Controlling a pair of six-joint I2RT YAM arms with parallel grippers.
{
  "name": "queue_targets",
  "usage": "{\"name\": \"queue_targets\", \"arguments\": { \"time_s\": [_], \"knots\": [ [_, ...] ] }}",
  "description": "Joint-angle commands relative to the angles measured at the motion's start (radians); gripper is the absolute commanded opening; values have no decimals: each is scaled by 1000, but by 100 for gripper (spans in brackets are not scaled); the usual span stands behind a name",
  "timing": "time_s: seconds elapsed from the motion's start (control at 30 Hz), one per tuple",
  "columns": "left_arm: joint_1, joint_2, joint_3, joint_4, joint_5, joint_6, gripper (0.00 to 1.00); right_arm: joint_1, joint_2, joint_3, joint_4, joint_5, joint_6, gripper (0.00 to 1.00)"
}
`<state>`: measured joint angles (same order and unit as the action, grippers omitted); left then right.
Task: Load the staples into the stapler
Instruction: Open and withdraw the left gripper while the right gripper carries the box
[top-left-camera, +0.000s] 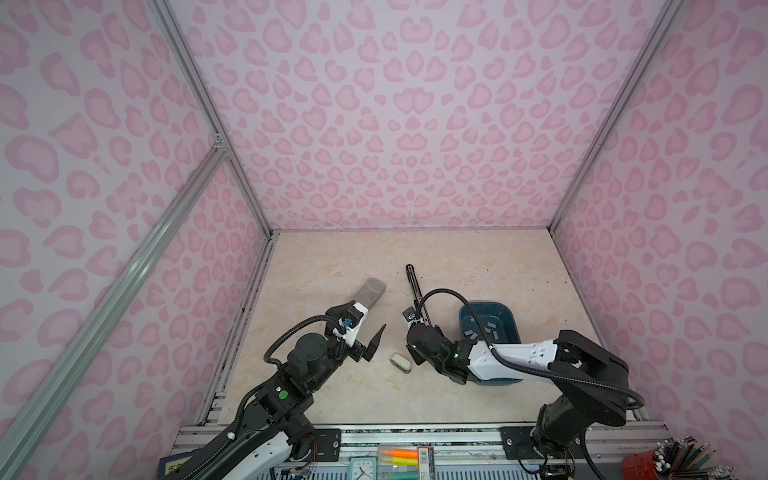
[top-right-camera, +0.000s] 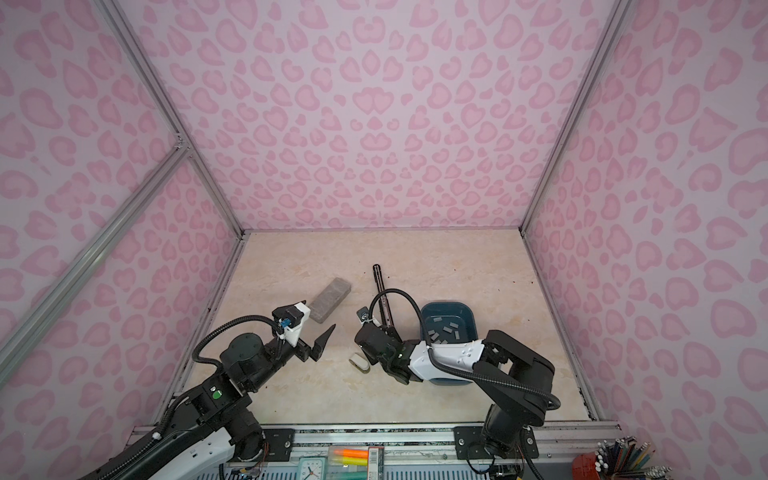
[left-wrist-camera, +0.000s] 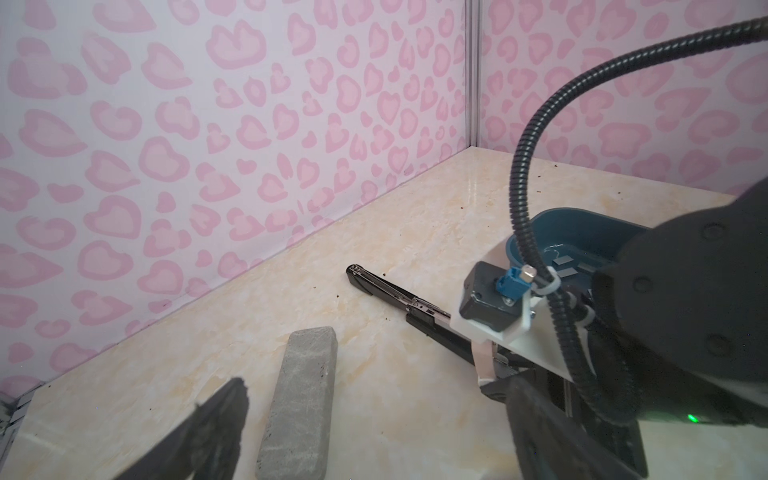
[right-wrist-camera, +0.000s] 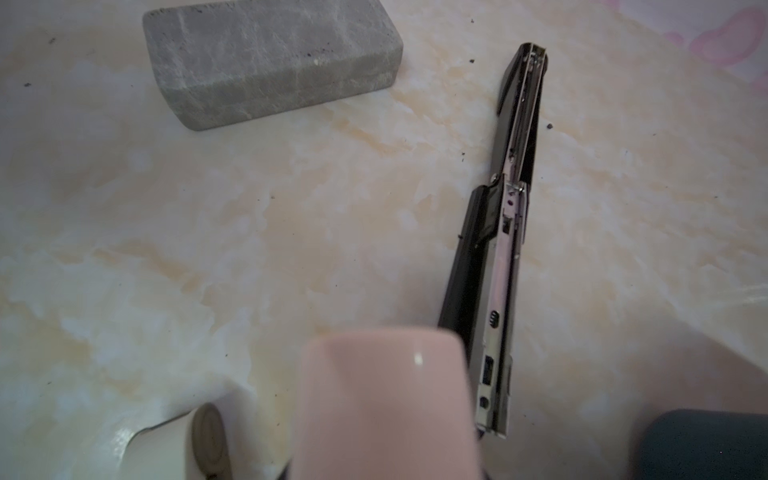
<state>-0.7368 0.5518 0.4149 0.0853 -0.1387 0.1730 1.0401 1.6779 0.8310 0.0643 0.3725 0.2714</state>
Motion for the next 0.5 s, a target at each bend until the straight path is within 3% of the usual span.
{"name": "queue_targets", "arguments": {
  "time_s": [0.0,0.2,0.37,0.47],
  "knots": [
    [1,-16,-14,73,-9,2,98,-15,48,31,-42,-15,25,0],
    [1,-5,-9,67,13,18,98,-41,122,84,-61,-48,35,0],
    [1,-9,-17,83,100,29,98,-56,165,105,-63,-61,46,0],
    [2,-8,-17,73,101,36,98,-59,184,115,-63,-63,48,5]
  ]
}}
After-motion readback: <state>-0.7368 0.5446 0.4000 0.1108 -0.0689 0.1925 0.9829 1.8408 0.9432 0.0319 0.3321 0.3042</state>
